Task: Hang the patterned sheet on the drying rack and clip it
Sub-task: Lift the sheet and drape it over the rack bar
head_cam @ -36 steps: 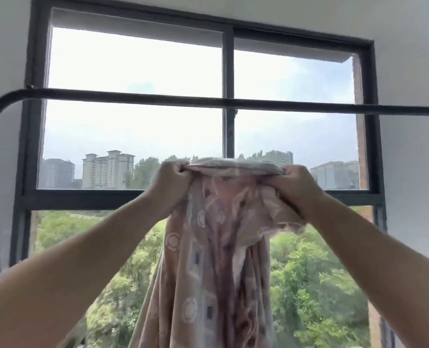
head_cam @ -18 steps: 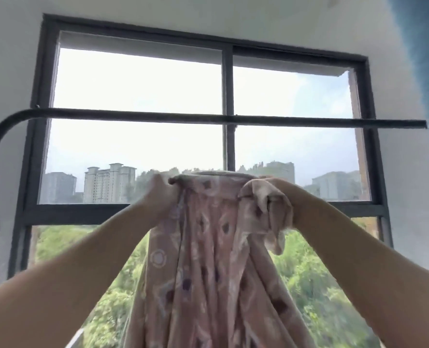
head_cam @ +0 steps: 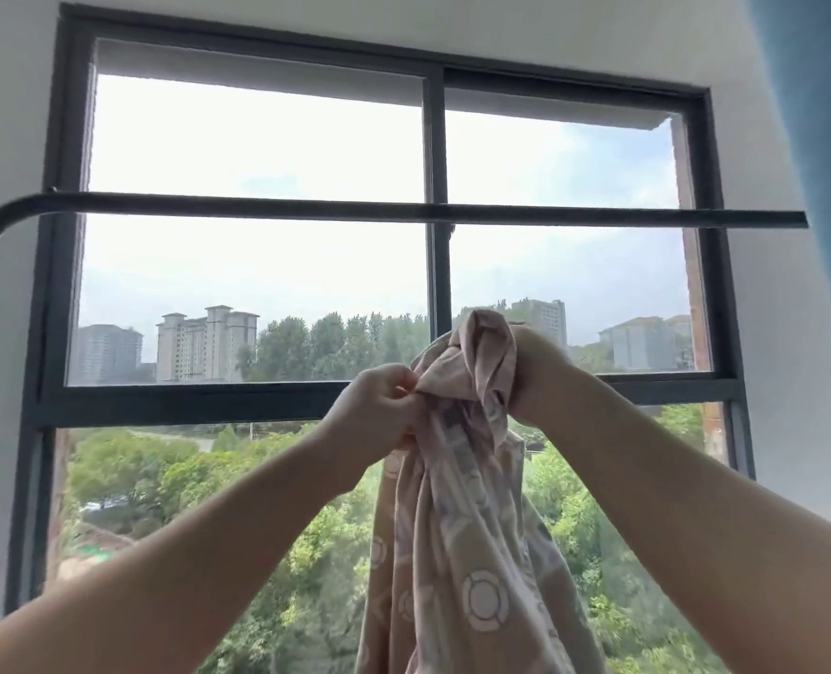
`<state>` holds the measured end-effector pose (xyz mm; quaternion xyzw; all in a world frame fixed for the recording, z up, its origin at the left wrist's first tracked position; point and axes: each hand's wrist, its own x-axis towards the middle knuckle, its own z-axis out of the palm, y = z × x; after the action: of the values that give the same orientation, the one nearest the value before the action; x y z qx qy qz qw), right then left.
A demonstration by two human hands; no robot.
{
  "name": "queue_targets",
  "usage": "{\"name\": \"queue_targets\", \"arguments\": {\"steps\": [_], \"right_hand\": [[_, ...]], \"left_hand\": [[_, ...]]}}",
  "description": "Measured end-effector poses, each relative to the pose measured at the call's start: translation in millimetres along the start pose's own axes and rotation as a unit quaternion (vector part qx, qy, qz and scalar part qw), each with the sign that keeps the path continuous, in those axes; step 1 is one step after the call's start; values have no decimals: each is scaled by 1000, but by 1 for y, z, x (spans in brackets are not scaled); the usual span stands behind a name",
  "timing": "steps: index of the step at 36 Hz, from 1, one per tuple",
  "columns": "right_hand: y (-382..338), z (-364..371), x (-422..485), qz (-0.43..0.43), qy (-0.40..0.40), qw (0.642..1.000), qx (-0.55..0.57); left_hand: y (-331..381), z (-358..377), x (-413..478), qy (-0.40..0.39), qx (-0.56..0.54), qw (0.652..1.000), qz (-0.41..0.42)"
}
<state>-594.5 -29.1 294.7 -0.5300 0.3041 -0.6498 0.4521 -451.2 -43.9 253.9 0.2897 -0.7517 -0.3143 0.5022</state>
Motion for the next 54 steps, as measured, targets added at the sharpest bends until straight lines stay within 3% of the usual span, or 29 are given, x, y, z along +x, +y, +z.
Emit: {"name": "queue_targets", "arguments": {"steps": [4,6,9,13,16,19,21,23,25,27,30,32,34,37,40,42,44,45,47,49,50,52,54], "right_hand": [[2,0,-5,42,-170,984,-21],[10,-1,0,33,-186,979,-78],[13,-3,-7,-9,-126,979,-160],[5,-24,-17,-13,63,979,-193],[-6,-40,-10,-125,180,939,-266],[-13,-44,-5,-243,198,881,-356],[-5,-38,-8,-199,110,850,-475],[6,-37,-9,-156,78,833,-525],[6,-35,-9,-177,121,849,-483],[7,-29,-7,-196,117,871,-435],[11,-8,-9,-198,40,888,-413],[12,2,-11,-215,4,898,-383],[12,3,-14,-214,-32,918,-332],[15,-7,-19,-75,-109,934,-332],[23,-20,-23,48,-210,859,-464],[30,-29,-23,102,-210,799,-554],[32,-40,-18,123,-166,762,-614],[31,-45,-15,105,-130,760,-628],[24,-53,-11,-9,10,800,-600],[16,-56,-10,-159,184,831,-500],[15,-58,-9,-192,207,841,-461],[18,-56,-7,-159,117,857,-476],[20,-53,-10,-137,46,839,-525]], "left_hand": [[8,1,2,-2,-145,989,-34],[14,5,2,-7,-164,986,-32],[19,-5,7,7,-195,980,-39],[14,-36,15,52,-155,984,-64],[18,-60,22,144,-147,978,-22],[22,-74,27,294,41,952,68],[18,-69,26,228,109,966,59],[10,-64,26,126,76,989,-10],[10,-64,24,120,-11,991,-52],[14,-59,22,88,-68,992,-58],[18,-33,13,-68,38,993,-92],[17,-19,10,-114,108,983,-94],[14,-22,14,-50,137,986,-83],[8,-36,21,35,87,993,-73],[8,-52,27,125,-2,990,-69],[7,-62,33,158,-29,985,-58],[8,-68,36,182,-53,981,-46],[7,-71,35,191,-54,979,-42],[4,-75,32,192,-28,981,-33],[0,-71,23,146,16,989,-34],[-2,-67,19,138,30,989,-35],[-11,-67,20,182,32,982,-25],[-16,-73,22,260,-16,965,-15]]}}
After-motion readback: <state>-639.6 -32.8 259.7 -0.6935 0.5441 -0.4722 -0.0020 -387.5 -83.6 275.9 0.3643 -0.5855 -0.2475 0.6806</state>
